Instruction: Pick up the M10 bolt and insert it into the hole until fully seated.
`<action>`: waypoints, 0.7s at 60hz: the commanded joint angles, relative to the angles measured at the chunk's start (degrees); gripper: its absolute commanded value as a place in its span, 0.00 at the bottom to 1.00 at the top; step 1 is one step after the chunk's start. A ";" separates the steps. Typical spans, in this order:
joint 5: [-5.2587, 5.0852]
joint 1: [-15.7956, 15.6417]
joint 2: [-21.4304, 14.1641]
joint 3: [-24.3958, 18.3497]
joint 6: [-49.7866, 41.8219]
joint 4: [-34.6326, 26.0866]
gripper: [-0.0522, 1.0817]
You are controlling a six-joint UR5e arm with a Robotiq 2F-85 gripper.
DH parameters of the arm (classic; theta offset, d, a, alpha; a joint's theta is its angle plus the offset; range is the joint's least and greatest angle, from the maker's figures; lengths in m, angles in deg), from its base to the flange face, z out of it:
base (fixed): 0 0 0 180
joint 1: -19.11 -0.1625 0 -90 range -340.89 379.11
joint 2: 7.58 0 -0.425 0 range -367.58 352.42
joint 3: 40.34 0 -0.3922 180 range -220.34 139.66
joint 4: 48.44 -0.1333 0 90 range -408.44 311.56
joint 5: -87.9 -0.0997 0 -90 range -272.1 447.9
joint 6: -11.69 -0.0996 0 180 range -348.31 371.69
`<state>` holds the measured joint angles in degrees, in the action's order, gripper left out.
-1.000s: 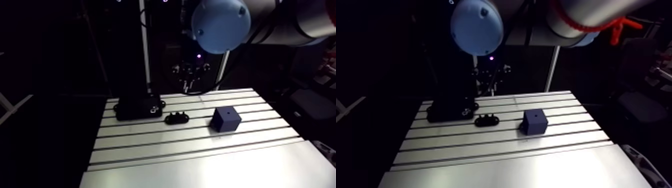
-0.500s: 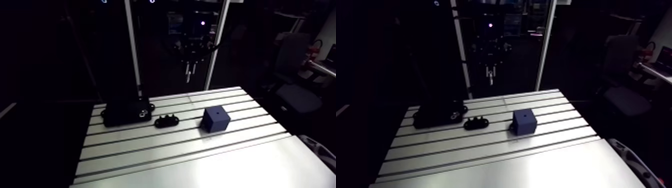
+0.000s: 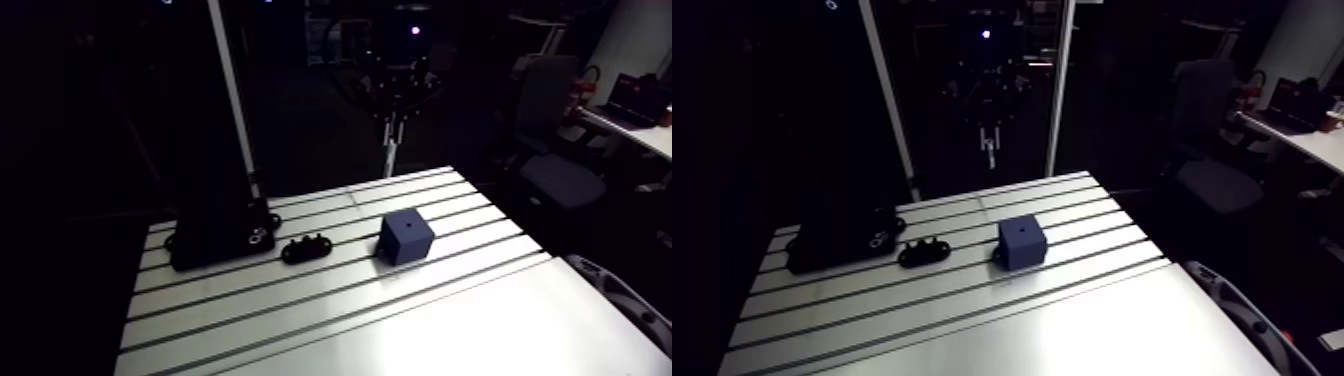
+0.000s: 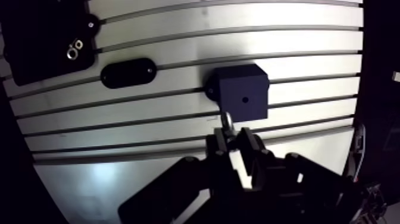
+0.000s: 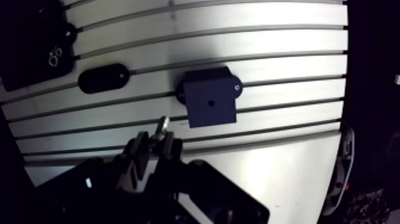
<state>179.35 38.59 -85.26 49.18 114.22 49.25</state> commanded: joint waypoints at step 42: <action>0.26 3.61 0.20 5.08 4.71 4.47 1.00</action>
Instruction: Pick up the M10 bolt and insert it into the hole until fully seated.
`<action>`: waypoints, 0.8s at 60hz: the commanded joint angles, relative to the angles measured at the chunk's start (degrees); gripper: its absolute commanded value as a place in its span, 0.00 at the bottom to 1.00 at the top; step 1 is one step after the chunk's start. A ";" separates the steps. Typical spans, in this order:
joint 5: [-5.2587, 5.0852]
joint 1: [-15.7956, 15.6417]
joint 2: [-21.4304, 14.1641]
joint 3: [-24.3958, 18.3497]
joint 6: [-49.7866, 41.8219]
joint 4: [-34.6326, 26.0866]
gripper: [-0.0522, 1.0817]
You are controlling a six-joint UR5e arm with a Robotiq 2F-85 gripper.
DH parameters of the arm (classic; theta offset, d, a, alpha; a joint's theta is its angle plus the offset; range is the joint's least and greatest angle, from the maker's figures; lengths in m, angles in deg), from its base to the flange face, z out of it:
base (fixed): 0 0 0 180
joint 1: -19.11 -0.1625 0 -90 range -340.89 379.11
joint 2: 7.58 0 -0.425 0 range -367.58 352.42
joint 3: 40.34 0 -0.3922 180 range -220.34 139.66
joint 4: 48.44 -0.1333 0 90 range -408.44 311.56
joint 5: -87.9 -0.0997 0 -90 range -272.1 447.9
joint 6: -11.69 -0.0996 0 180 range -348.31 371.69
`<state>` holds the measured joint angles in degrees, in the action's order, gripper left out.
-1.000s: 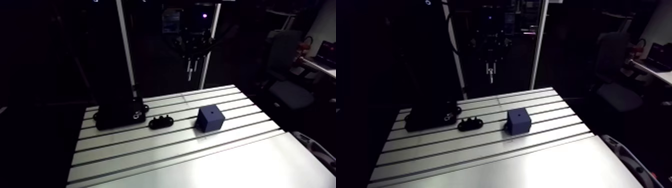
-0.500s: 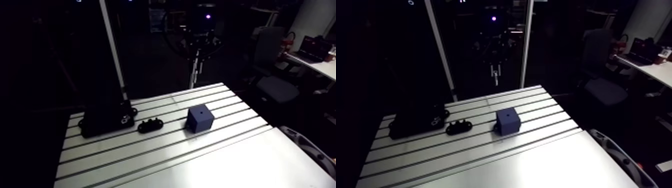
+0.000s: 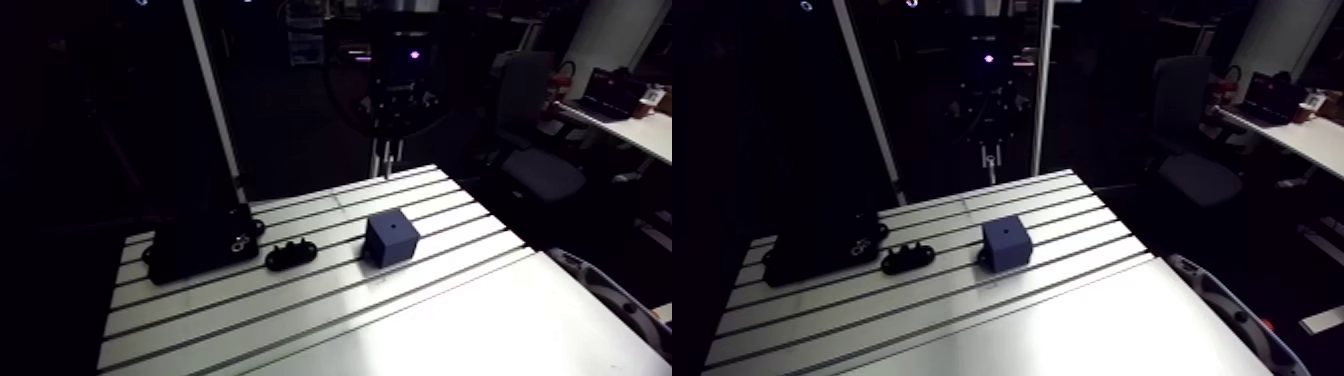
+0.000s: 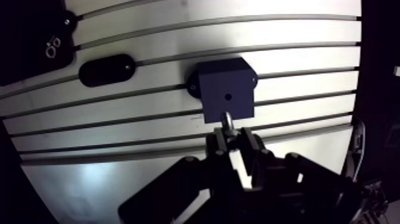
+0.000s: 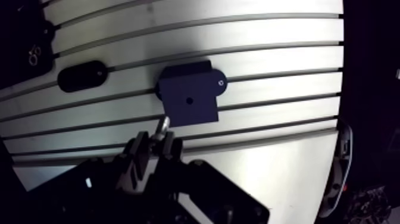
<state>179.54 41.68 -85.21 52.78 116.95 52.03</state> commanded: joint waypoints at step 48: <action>-0.36 3.89 1.12 6.14 4.12 3.11 1.00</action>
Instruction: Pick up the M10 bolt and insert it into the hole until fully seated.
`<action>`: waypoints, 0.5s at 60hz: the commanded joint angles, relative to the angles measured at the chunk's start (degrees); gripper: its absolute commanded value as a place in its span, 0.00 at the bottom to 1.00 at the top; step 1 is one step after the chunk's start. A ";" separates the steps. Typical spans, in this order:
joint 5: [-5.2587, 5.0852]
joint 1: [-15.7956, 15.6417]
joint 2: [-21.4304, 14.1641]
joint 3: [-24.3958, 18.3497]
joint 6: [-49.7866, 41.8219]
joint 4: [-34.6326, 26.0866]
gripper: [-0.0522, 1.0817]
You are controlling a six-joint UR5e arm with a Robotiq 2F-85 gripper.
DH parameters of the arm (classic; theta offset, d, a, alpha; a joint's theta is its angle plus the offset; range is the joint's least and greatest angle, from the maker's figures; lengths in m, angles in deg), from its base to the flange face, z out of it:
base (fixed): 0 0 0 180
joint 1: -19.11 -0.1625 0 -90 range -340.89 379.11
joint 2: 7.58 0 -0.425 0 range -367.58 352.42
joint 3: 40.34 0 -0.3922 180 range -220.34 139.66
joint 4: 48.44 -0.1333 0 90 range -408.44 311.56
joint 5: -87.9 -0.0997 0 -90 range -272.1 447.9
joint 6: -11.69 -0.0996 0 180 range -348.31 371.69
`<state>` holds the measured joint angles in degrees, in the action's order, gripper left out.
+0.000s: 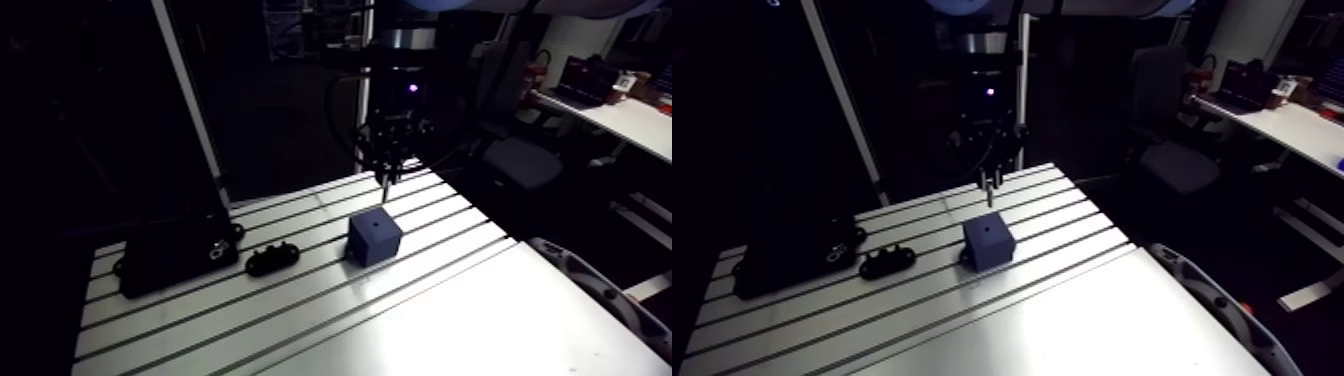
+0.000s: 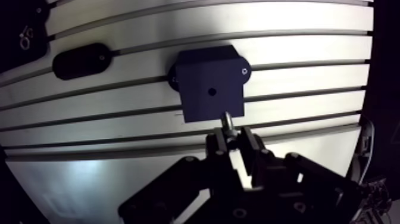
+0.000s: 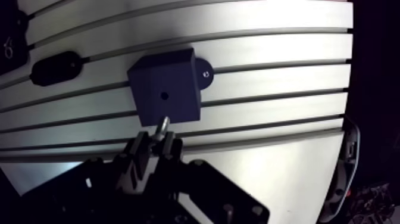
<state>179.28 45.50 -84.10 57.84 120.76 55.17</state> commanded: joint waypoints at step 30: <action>0.17 0.07 0.80 2.82 0.13 2.36 1.00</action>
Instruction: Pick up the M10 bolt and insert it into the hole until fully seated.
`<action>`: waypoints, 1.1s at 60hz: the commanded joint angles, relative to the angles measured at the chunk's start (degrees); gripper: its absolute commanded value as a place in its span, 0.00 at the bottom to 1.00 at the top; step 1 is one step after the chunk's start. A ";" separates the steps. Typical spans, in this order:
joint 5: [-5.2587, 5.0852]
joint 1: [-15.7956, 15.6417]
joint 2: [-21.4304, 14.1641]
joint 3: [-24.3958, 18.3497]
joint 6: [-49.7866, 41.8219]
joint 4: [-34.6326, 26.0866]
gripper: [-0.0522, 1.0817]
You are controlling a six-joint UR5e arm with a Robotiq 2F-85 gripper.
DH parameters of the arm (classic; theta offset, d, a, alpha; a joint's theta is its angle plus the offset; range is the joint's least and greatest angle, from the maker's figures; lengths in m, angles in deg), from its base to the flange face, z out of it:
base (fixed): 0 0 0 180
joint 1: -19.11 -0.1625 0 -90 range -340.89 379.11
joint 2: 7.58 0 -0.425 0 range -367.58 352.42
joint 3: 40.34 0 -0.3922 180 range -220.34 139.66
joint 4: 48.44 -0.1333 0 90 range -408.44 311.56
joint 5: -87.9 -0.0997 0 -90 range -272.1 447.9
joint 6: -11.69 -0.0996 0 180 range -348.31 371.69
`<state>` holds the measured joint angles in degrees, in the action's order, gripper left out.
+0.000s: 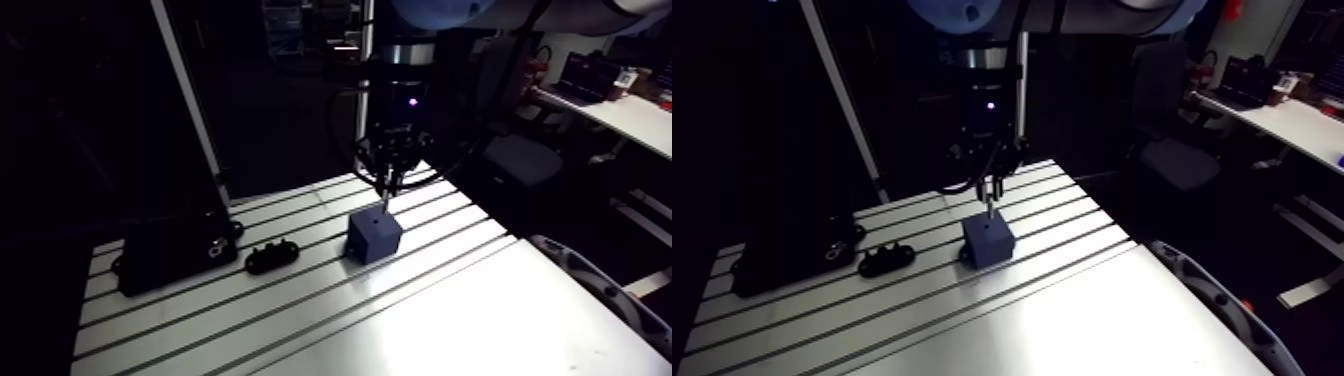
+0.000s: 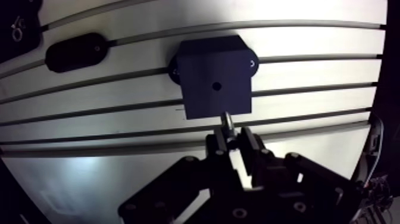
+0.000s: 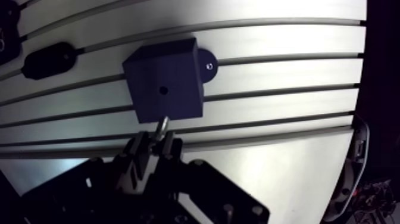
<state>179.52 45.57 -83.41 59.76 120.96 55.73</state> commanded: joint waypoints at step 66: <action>-1.13 -0.16 0.91 2.61 -0.23 5.73 1.00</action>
<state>178.41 45.40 -82.75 62.20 120.79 61.06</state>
